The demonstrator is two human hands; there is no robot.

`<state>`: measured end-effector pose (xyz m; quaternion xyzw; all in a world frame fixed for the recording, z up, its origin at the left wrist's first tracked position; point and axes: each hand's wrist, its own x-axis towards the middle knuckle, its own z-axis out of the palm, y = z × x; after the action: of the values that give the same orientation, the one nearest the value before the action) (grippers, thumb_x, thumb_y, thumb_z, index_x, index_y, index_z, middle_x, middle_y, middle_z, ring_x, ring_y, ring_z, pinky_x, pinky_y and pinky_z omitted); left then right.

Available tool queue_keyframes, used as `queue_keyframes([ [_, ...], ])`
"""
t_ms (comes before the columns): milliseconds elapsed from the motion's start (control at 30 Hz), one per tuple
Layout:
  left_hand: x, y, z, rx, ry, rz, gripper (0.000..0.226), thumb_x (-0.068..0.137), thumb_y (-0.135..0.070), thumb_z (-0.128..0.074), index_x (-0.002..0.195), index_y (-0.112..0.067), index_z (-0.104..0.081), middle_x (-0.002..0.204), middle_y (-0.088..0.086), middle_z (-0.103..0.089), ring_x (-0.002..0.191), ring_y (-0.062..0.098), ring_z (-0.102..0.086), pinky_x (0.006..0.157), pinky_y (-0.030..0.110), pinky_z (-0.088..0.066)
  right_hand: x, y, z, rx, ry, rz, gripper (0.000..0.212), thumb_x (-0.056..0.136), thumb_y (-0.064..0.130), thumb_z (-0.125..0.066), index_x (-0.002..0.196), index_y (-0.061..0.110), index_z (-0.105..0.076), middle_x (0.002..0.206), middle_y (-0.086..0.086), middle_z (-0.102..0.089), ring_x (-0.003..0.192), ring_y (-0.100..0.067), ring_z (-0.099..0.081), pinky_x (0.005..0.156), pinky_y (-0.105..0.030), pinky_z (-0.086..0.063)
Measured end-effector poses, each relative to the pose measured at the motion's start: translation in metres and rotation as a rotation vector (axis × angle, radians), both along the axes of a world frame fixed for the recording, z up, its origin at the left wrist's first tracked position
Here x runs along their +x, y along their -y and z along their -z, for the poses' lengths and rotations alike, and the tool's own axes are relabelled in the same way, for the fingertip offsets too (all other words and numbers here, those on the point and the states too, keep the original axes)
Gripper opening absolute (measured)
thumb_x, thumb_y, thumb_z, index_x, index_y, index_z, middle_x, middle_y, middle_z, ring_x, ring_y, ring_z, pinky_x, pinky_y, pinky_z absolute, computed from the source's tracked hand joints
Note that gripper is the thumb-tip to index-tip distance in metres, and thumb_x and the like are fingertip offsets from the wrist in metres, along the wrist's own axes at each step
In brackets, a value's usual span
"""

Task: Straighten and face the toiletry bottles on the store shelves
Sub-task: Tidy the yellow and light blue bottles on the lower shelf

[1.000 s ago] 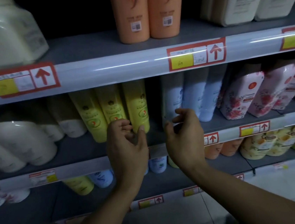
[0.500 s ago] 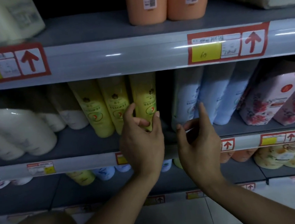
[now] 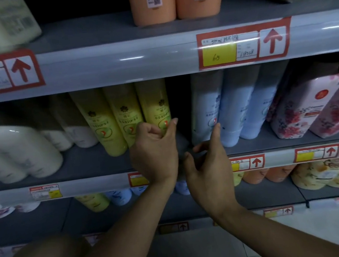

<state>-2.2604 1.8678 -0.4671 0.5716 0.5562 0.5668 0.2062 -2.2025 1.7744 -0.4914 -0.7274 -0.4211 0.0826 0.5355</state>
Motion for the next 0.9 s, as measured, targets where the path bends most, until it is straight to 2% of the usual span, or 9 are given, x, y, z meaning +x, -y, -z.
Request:
queue_keyframes([
  [167,-0.007,0.005,0.005,0.059,-0.017,0.048,0.048,0.08,-0.047,-0.086,0.06,-0.018,-0.053,0.048,-0.008,-0.051,0.046,0.01,-0.051,0.049,0.032,-0.041,-0.001,-0.004,0.001,0.002,-0.001,0.009,0.1,0.095,0.025,-0.066,0.166,0.022,0.004,0.105,0.012,-0.06,0.081,-0.01,-0.064,0.074,-0.038,-0.057],
  [333,-0.013,0.005,0.002,0.087,-0.044,0.095,0.039,0.084,-0.045,-0.085,0.068,-0.021,-0.059,0.053,-0.015,-0.056,0.051,0.004,-0.057,0.051,0.019,-0.04,-0.005,-0.007,0.002,-0.039,-0.021,0.011,0.101,0.094,0.025,-0.066,0.165,0.023,0.007,0.104,0.016,-0.059,0.083,-0.009,-0.064,0.075,-0.04,-0.057],
  [500,-0.016,0.005,0.002,0.08,-0.074,0.104,0.036,0.085,-0.045,-0.083,0.07,-0.02,-0.061,0.055,-0.016,-0.058,0.053,0.0,-0.058,0.05,0.015,-0.038,-0.011,-0.009,0.002,-0.072,-0.033,-0.013,0.105,0.095,0.026,-0.065,0.163,0.022,0.016,0.103,0.023,-0.053,0.082,-0.006,-0.064,0.074,-0.036,-0.056],
  [633,-0.016,0.005,0.0,0.081,-0.088,0.096,0.034,0.086,-0.044,-0.083,0.07,-0.023,-0.061,0.056,-0.016,-0.06,0.055,-0.002,-0.059,0.053,0.011,-0.038,-0.017,-0.009,0.0,-0.095,-0.032,-0.034,0.107,0.095,0.025,-0.064,0.162,0.02,0.02,0.106,0.018,-0.053,0.084,-0.006,-0.063,0.073,-0.035,-0.055],
  [733,-0.016,0.005,0.001,0.103,-0.094,0.109,0.032,0.087,-0.04,-0.082,0.07,-0.022,-0.063,0.057,-0.015,-0.062,0.055,-0.001,-0.061,0.053,0.014,-0.042,-0.021,-0.009,0.001,-0.1,-0.021,-0.057,0.104,0.097,0.024,-0.06,0.161,0.021,0.022,0.107,0.012,-0.056,0.085,-0.009,-0.063,0.074,-0.043,-0.057],
  [800,-0.016,0.007,0.002,0.146,-0.097,0.182,0.028,0.089,-0.036,-0.081,0.072,-0.02,-0.065,0.06,-0.014,-0.064,0.058,0.002,-0.064,0.054,0.022,-0.049,-0.023,-0.006,0.002,-0.105,-0.005,-0.088,0.102,0.098,0.028,-0.056,0.16,0.023,0.025,0.111,0.005,-0.06,0.088,-0.013,-0.064,0.074,-0.046,-0.056],
  [900,-0.013,0.009,0.001,0.172,-0.139,0.387,0.018,0.089,-0.032,-0.082,0.086,-0.016,-0.072,0.072,-0.012,-0.071,0.068,0.001,-0.07,0.061,0.022,-0.058,-0.025,0.0,-0.001,-0.142,0.043,-0.131,0.102,0.093,0.044,-0.047,0.158,0.029,0.03,0.133,-0.004,-0.058,0.1,-0.017,-0.065,0.076,-0.044,-0.056],
])
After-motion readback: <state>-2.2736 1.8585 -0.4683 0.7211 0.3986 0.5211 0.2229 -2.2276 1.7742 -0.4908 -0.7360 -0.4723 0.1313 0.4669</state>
